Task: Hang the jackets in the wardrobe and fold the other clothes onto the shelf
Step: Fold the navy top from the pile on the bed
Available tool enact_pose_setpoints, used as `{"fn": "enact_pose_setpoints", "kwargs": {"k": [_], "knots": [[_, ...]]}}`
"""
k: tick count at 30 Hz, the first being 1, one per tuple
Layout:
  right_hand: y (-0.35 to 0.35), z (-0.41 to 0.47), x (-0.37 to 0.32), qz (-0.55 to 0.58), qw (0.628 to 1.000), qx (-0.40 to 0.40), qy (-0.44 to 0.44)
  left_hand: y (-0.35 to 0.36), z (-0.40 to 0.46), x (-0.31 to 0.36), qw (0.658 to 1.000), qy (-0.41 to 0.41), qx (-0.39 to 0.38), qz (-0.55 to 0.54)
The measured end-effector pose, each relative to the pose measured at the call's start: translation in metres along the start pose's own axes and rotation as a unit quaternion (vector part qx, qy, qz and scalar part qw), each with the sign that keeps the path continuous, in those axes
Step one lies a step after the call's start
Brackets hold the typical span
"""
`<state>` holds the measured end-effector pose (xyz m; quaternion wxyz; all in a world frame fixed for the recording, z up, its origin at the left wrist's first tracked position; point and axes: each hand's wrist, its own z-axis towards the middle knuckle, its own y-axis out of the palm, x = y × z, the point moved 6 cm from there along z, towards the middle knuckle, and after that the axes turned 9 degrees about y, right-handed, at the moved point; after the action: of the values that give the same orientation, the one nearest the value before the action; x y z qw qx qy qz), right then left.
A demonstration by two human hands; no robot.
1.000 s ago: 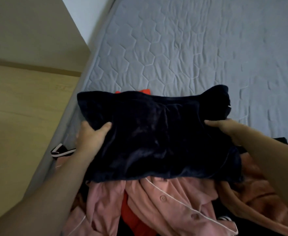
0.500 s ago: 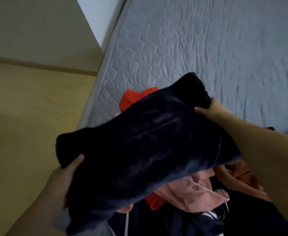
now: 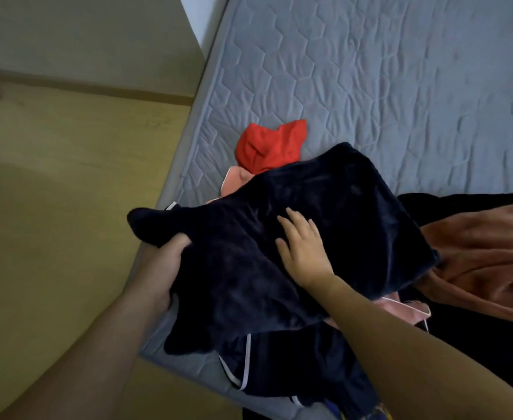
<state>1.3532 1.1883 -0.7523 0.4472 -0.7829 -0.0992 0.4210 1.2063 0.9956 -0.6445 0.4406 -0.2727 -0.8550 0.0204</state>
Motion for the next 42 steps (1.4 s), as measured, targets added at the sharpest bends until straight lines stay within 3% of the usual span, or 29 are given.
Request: {"fn": "enact_pose_setpoints", "kwargs": {"k": [3,5,8,10,12,13,14,16,18,19,20,21,22,25,27,29,30,33,36,38,42], "knots": [[-0.053,-0.012,0.037,0.23,0.96,0.042,0.154,0.037,-0.007,0.054,0.994,0.094,-0.023,0.058],[-0.082,-0.021,0.063,0.412,0.865,0.009,0.286,0.082,-0.01,0.077,0.987,0.131,-0.056,0.067],[-0.116,-0.035,0.096,0.59,0.725,-0.021,0.355,0.169,-0.016,0.088,0.988,0.105,-0.079,0.086],[-0.132,-0.044,0.114,0.681,0.642,-0.012,0.352,0.239,-0.029,0.083,0.979,0.038,-0.196,0.036],[-0.14,-0.05,0.128,0.752,0.565,-0.01,0.339,0.283,-0.035,0.076,0.953,0.048,-0.295,0.049],[-0.141,-0.052,0.134,0.756,0.556,-0.007,0.346,0.289,-0.032,0.074,0.942,0.095,-0.306,0.097],[-0.14,-0.054,0.141,0.733,0.578,0.001,0.358,0.286,-0.025,0.071,0.93,0.154,-0.29,0.164],[-0.142,-0.055,0.148,0.638,0.672,0.035,0.374,0.268,-0.01,0.054,0.89,0.229,-0.242,0.311],[-0.144,-0.05,0.153,0.499,0.778,0.073,0.375,0.253,-0.002,0.034,0.84,0.254,-0.24,0.416],[-0.141,-0.046,0.154,0.445,0.809,0.071,0.377,0.252,0.0,0.024,0.81,0.267,-0.26,0.452],[-0.139,-0.044,0.153,0.428,0.815,0.066,0.385,0.255,0.001,0.019,0.78,0.285,-0.278,0.482],[-0.136,-0.044,0.153,0.454,0.793,0.063,0.401,0.26,0.004,0.022,0.755,0.31,-0.282,0.504],[-0.132,-0.048,0.156,0.511,0.742,0.069,0.428,0.268,0.009,0.031,0.737,0.341,-0.267,0.519],[-0.119,-0.074,0.17,0.673,0.518,0.132,0.511,0.291,0.036,0.071,0.715,0.397,-0.175,0.549],[-0.107,-0.096,0.178,0.715,0.421,0.154,0.536,0.306,0.064,0.087,0.726,0.352,-0.169,0.566],[-0.097,-0.116,0.187,0.693,0.396,0.174,0.576,0.324,0.085,0.086,0.721,0.301,-0.219,0.584],[-0.094,-0.122,0.192,0.675,0.395,0.182,0.596,0.336,0.091,0.083,0.699,0.298,-0.257,0.598],[-0.089,-0.123,0.2,0.63,0.396,0.198,0.638,0.385,0.087,0.073,0.608,0.384,-0.365,0.591],[-0.078,-0.115,0.205,0.622,0.379,0.202,0.655,0.434,0.067,0.059,0.592,0.394,-0.478,0.516],[-0.072,-0.111,0.206,0.626,0.368,0.199,0.658,0.449,0.065,0.045,0.602,0.341,-0.518,0.503],[-0.07,-0.111,0.211,0.619,0.386,0.193,0.656,0.45,0.076,0.031,0.671,0.291,-0.482,0.482]]}}
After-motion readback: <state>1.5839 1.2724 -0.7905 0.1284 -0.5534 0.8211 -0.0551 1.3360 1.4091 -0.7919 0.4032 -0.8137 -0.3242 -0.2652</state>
